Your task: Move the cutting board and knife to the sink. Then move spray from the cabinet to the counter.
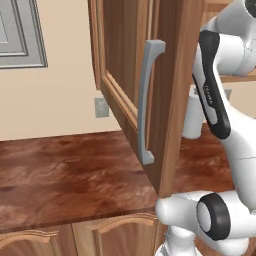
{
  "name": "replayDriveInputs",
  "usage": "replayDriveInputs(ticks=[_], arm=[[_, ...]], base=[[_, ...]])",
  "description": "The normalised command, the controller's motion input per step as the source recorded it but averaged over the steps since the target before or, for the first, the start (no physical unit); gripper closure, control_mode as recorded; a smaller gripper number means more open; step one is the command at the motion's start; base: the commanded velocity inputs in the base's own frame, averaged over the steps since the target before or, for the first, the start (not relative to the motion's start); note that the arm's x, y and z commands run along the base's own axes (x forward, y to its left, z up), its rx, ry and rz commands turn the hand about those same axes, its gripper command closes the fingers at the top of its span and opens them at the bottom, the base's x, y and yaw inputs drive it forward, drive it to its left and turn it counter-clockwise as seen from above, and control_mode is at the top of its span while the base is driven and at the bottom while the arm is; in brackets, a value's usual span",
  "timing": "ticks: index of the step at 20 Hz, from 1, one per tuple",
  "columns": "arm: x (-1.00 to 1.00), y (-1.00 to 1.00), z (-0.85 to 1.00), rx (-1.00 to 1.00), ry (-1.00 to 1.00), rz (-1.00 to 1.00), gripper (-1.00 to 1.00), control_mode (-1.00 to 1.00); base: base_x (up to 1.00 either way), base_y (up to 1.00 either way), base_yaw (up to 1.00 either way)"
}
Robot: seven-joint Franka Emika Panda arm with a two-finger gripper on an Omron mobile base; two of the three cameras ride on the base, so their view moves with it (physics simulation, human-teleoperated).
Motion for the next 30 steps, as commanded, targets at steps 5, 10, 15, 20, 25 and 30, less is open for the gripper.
replayDriveInputs(ticks=[5, 10, 15, 20, 25, 30], arm=[[0.40, 0.00, 0.00, -0.07, 0.00, 0.08, -1.00, -1.00], [0.56, 0.03, 0.00, -0.05, 0.00, 0.14, -1.00, -1.00], [0.60, 0.06, 0.00, -0.03, 0.00, 0.15, -1.00, -1.00], [0.55, 0.00, 0.00, 0.00, 0.00, 0.02, -1.00, -1.00], [0.61, 0.01, -0.05, 0.00, 0.00, 0.00, -1.00, -1.00], [0.64, 0.08, -0.10, 0.00, 0.00, 0.00, -1.00, -1.00]], base=[[0.00, 0.00, 0.00], [0.00, 0.00, 0.00], [0.00, 0.00, 0.00], [0.00, 0.00, 0.00], [0.00, 0.00, 0.00], [0.00, 0.00, 0.00]])
